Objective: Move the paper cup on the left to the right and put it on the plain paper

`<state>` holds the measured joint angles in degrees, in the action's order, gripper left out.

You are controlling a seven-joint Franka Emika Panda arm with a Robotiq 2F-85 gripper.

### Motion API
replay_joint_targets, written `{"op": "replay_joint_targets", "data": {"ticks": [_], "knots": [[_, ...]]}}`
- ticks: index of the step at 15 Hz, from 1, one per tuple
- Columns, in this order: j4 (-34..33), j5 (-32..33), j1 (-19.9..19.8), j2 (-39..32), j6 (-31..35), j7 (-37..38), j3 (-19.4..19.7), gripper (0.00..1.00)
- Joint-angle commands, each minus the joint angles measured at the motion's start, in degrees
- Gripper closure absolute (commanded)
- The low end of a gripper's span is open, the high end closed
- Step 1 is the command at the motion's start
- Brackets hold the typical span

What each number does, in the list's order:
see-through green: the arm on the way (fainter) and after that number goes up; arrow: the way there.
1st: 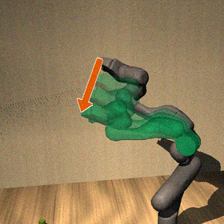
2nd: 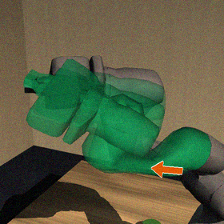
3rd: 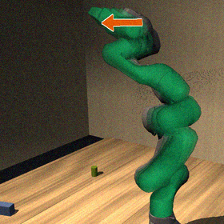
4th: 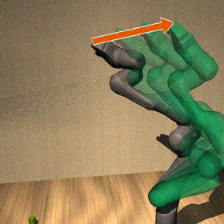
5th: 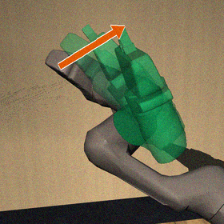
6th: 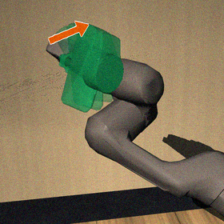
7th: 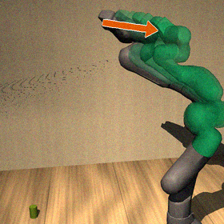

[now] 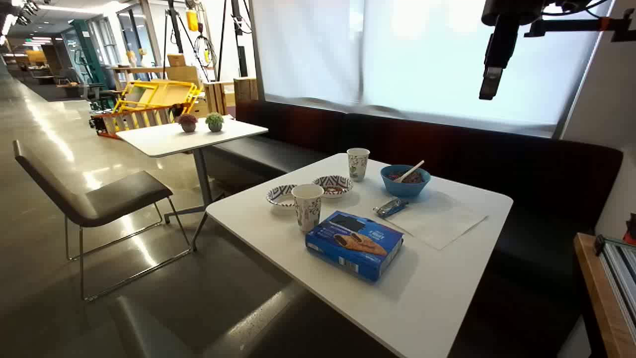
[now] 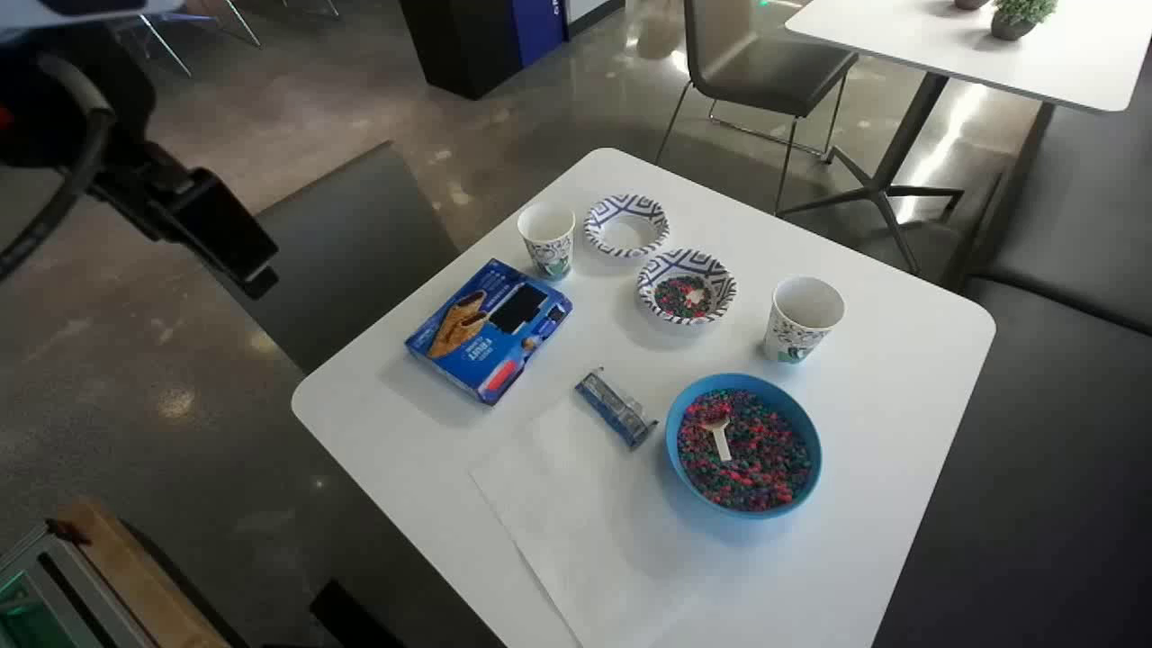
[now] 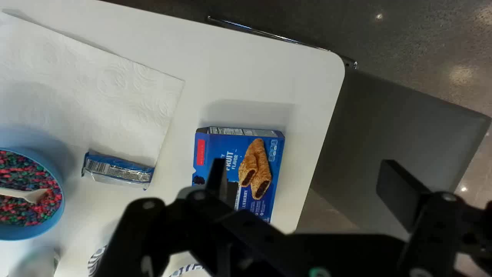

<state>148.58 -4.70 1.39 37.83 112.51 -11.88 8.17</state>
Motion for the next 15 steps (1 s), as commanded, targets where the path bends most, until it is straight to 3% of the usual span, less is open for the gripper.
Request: {"op": "replay_joint_targets", "data": {"ticks": [1,7,10,15], "knots": [[-0.12,-0.36,-0.64,-0.08,-0.17,-0.33,-0.54,0.0],[-0.12,-0.36,-0.64,-0.09,-0.17,-0.33,-0.54,0.0],[-4.81,-2.6,0.15,-5.35,-0.35,6.88,-3.79,0.0],[-17.78,-1.47,-0.4,-19.07,0.94,25.65,-13.22,0.0]]}}
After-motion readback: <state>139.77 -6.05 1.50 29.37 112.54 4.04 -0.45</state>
